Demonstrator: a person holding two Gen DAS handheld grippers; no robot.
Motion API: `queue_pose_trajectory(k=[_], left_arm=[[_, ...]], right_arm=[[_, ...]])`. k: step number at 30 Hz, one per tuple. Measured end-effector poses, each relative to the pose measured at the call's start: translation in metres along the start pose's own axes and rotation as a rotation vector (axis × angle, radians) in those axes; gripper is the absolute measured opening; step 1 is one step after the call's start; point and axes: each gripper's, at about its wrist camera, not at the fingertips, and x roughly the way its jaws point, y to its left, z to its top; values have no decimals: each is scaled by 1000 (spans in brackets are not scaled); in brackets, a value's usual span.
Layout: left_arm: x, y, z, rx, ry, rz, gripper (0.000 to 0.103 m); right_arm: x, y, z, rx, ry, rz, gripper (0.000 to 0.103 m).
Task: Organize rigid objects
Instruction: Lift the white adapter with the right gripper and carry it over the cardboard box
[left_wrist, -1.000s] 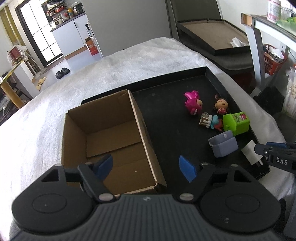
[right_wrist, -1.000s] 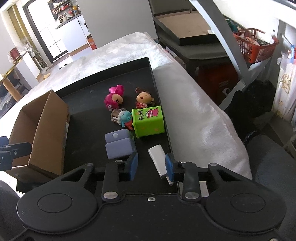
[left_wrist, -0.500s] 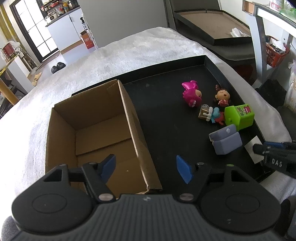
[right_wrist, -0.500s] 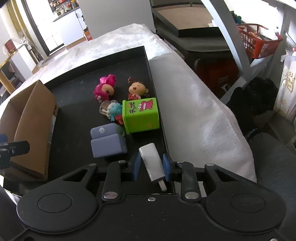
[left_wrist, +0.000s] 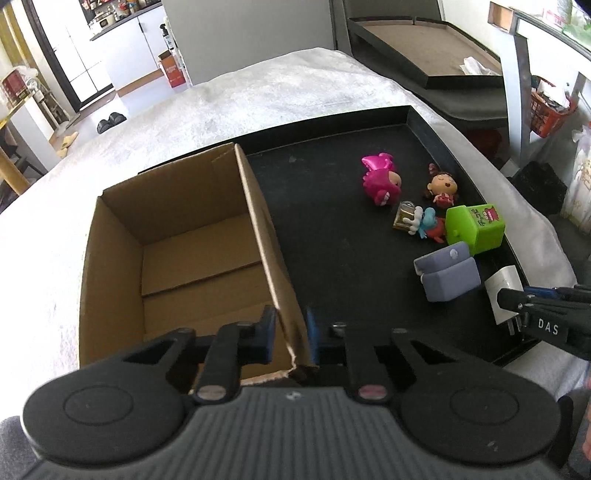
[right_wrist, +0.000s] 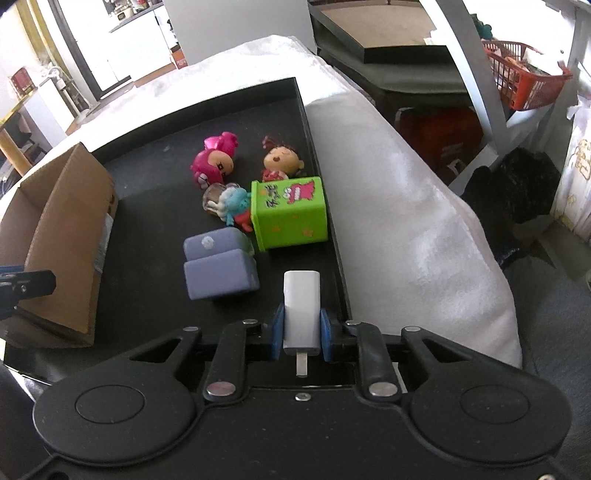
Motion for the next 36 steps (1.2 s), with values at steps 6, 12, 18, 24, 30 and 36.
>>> queue_pose_trajectory(k=[6, 12, 18, 24, 30, 36], left_arm=[[-2, 3, -5, 18, 1, 9, 12], [-7, 7, -4, 4, 4, -10, 12], [-18, 14, -4, -12, 10, -39, 16], [-29, 34, -3, -61, -2, -45, 24], [-38, 59, -4, -94, -27, -16, 34], [-43, 88, -9, -124, -31, 27, 35]], right_arm=[[-7, 7, 1, -8, -9, 8, 20], [-17, 16, 4, -15, -26, 17, 20], [-34, 31, 12, -39, -51, 23, 20], [-47, 50, 19, -68, -71, 18, 20], [-60, 74, 25, -112, -92, 5, 20], [-70, 96, 32, -144, -112, 0, 21]])
